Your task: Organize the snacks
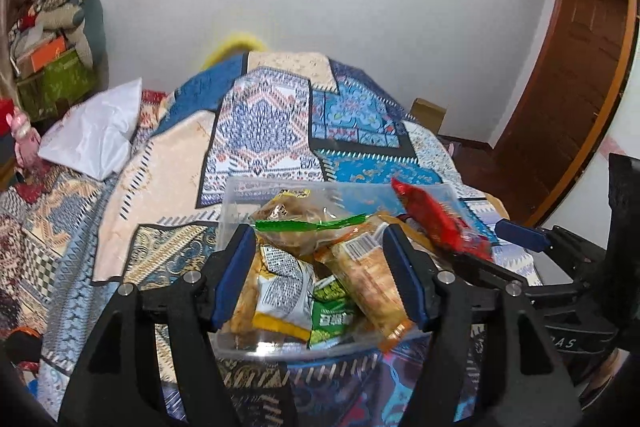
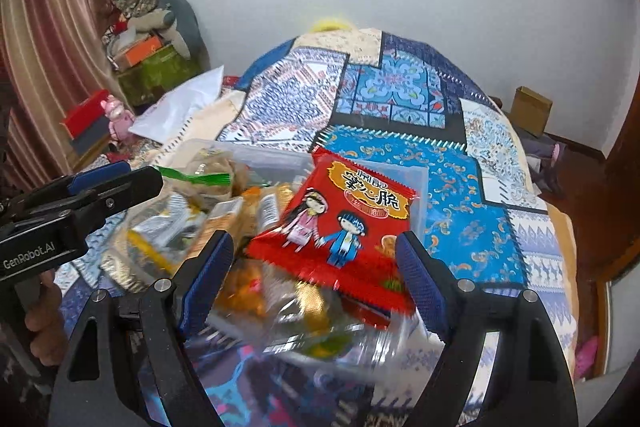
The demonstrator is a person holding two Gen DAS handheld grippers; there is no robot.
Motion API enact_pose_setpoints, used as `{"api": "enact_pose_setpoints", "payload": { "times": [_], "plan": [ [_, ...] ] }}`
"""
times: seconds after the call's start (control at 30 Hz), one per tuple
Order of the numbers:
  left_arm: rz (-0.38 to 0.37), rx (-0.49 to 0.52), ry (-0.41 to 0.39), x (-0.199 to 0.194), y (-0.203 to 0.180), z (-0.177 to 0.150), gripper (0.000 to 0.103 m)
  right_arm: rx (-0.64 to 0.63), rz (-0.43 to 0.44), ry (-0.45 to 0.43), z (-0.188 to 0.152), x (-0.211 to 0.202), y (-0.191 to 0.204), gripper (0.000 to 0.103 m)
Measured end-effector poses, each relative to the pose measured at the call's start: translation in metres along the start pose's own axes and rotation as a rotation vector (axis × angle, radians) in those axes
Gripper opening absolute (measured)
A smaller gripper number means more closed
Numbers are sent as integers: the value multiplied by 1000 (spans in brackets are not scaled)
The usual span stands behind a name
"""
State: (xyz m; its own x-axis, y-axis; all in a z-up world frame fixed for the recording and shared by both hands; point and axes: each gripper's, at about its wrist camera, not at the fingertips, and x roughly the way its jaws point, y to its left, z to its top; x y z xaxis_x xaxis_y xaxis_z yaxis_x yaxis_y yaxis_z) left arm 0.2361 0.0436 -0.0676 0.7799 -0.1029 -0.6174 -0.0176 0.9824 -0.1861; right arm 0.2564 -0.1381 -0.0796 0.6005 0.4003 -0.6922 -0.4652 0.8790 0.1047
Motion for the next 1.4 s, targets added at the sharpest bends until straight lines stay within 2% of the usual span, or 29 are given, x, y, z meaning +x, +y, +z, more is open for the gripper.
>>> {"api": "enact_pose_setpoints", "payload": {
  "times": [0.17, 0.37, 0.43, 0.5, 0.63, 0.67, 0.7, 0.87, 1.4],
  "plan": [
    [5, 32, -95, -52, -10, 0, 66, -16, -12, -69, 0, -38, 9, 81],
    [-7, 59, -221, -117, -24, -5, 66, -17, 4, -192, 0, -101, 21, 82],
    [-13, 67, -257, -137, -29, -8, 69, -13, 11, -241, -2, -123, 25, 86],
    [-14, 73, -292, -155, -32, -13, 80, -12, 19, -281, -5, -140, 29, 90],
    [-14, 91, -336, -182, -38, -21, 88, 0, 36, -335, -12, -165, 36, 99],
    [-14, 90, -340, -186, -39, -22, 97, 3, 35, -347, -15, -169, 37, 103],
    [-14, 88, -350, -190, -40, -25, 100, 6, 32, -355, -16, -172, 39, 103],
    [21, 117, -376, -203, -47, -33, 102, -1, 11, -368, -25, -182, 46, 103],
    [22, 132, -378, -209, -53, -46, 102, 8, 11, -368, -43, -190, 48, 103]
  ]
}}
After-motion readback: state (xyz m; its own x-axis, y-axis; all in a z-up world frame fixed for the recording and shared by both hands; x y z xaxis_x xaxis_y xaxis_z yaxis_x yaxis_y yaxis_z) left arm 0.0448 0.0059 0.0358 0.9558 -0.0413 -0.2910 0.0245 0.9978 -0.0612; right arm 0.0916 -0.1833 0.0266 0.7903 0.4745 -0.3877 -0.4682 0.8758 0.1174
